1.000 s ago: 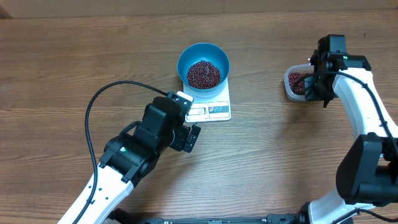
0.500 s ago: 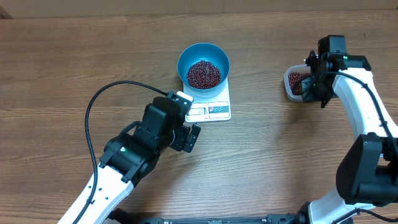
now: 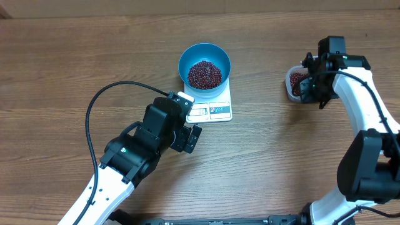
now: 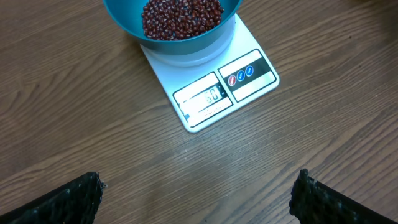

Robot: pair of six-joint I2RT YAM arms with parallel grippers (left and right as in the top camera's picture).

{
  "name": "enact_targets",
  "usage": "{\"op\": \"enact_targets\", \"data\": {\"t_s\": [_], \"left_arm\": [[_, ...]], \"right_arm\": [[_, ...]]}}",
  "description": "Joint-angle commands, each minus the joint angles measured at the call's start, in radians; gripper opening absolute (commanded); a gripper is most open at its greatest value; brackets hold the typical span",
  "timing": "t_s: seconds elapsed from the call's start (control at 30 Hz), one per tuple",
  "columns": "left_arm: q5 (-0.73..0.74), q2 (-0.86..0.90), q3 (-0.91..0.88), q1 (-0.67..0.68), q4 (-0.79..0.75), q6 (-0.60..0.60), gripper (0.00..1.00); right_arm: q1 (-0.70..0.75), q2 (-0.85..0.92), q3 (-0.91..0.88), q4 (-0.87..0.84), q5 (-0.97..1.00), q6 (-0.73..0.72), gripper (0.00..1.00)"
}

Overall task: Scoop item into bowl and weigh 150g on scale
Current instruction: 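Lower the red cup into the tub and scoop beans with the right gripper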

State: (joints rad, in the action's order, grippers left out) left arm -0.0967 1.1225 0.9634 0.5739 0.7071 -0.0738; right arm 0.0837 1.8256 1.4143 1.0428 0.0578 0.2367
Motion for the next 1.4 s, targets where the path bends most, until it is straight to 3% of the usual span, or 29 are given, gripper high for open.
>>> {"op": "enact_targets", "data": {"t_s": [0.0,0.33,0.8,1.37], "left_arm": [[0.012,0.003,0.000,-0.004,-0.004,0.018,1.00],[0.012,0.003,0.000,-0.004,-0.004,0.018,1.00],[0.012,0.003,0.000,-0.004,-0.004,0.018,0.99],[0.012,0.003,0.000,-0.004,-0.004,0.018,0.99]], "right_arm": [[0.002,0.040,-0.002,0.002,-0.069,0.017,0.04],[0.014,0.040,-0.002,-0.003,-0.145,0.034,0.04],[0.183,0.040,-0.002,-0.039,-0.483,0.061,0.04],[0.225,0.040,-0.002,-0.047,-0.557,0.060,0.04]]}}
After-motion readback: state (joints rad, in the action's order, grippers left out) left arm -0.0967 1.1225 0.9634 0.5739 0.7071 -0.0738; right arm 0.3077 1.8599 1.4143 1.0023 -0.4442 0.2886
